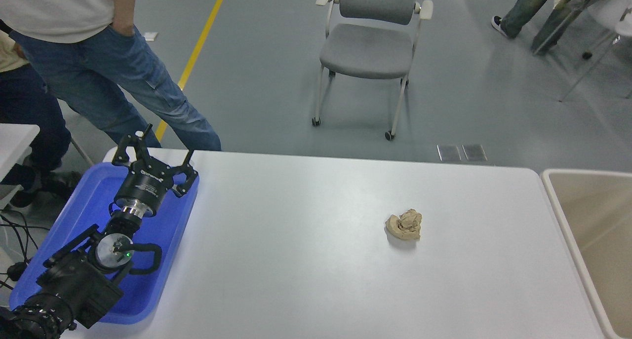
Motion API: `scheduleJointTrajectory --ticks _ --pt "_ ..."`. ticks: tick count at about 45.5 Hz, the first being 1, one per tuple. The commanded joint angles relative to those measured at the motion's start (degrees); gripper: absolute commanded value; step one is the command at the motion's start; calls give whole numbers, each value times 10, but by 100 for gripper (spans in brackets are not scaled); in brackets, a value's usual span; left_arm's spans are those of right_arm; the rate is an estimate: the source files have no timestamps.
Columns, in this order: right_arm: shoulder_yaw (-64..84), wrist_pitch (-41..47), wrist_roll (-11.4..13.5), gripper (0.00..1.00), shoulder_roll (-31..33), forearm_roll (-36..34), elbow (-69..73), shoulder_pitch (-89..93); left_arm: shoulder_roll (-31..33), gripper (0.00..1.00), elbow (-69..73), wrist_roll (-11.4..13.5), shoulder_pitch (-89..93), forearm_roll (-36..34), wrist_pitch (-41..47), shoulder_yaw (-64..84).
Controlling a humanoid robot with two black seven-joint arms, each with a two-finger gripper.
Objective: Pick up foil plate and place in dustbin
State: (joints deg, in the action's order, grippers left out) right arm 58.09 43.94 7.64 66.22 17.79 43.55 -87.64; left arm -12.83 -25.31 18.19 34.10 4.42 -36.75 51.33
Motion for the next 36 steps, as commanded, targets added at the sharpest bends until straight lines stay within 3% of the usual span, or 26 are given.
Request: scheduleJointTrajectory --ticks 1,15,21,26,36 --pt "-200 -88 0 0 -28 0 -47 244 0 100 0 0 0 1 0 0" --pt "-233 -278 1 0 -93 -5 -91 312 0 100 0 0 0 0 0 0" --pt "-238 -349 1 0 -152 -79 -145 368 0 100 0 0 0 1 0 0" --pt "-239 -364 1 0 -212 -108 -216 408 0 100 0 0 0 0 0 0" --pt "-277 -407 3 0 -263 -118 -285 464 0 100 0 0 -1 0 0 0"
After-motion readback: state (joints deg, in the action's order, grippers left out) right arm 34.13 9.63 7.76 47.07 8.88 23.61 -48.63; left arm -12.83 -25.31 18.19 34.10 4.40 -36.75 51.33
